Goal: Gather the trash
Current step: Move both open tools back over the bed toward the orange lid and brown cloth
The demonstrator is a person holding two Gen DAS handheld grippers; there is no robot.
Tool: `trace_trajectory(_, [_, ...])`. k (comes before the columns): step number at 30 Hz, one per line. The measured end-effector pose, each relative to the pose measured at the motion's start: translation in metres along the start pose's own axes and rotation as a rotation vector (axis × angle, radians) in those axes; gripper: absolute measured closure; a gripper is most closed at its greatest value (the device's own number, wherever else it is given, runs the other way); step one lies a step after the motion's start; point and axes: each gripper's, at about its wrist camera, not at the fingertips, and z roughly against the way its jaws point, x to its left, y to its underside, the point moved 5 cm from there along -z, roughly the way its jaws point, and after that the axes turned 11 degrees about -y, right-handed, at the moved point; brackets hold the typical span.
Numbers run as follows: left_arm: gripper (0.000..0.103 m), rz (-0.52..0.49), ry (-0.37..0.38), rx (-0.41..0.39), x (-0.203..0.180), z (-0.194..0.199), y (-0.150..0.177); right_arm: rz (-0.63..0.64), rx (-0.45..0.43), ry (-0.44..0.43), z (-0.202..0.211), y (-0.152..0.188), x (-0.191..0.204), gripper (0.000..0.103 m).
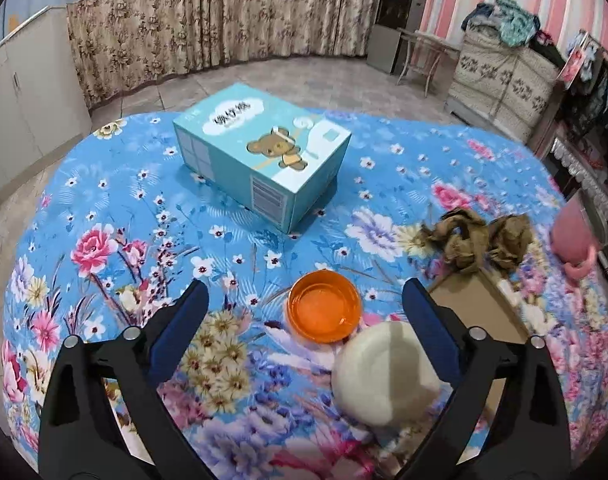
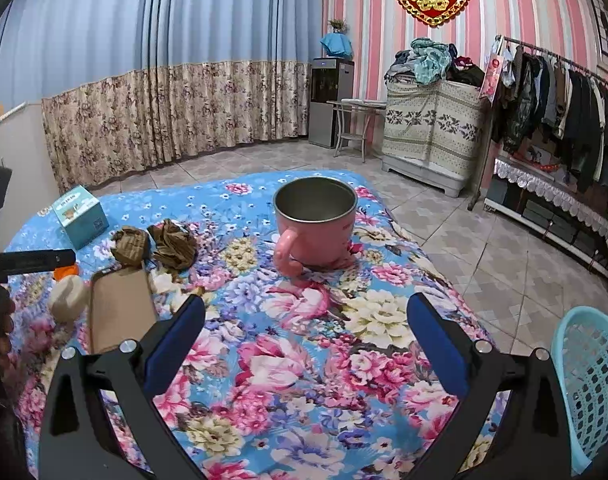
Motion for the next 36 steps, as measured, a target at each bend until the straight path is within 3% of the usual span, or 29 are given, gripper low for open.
trace_trajectory(5, [0.015,-0.029,-0.033,0.02,-0.009,-0.008,0.006,-0.031,0.003,-0.006,0.0,0.001,-0.006,0.004])
trace_trajectory(10, [0.027,-0.002,-0.006,0.037,-0.012,-0.014,0.006,-0.094,0.027,-0.03,-0.006,0.006,-0.014,0.004])
trace_trajectory(14, [0.043,-0.019,0.002,0.031,-0.018,-0.011,0.007,-0.087,0.025,-0.03,-0.007,0.006,-0.013,0.004])
trace_trajectory(18, [0.042,-0.02,0.014,0.012,-0.022,-0.007,0.006,-0.079,0.037,-0.036,-0.011,0.008,-0.009,0.004])
trace_trajectory(21, [0.027,-0.016,0.006,-0.023,-0.022,0.002,0.004,-0.069,0.043,-0.036,-0.012,0.01,-0.007,0.004])
trace_trajectory(23, [0.025,-0.022,-0.02,-0.035,-0.022,0.003,0.005,-0.069,0.042,-0.037,-0.012,0.01,-0.006,0.004])
trace_trajectory(27, [0.025,-0.016,-0.011,0.009,-0.024,-0.005,0.01,-0.072,0.046,-0.042,-0.013,0.011,-0.005,0.004])
trace_trajectory(36, [0.025,-0.035,0.012,-0.003,-0.035,-0.001,0.013,-0.066,0.05,-0.044,-0.014,0.013,-0.004,0.004])
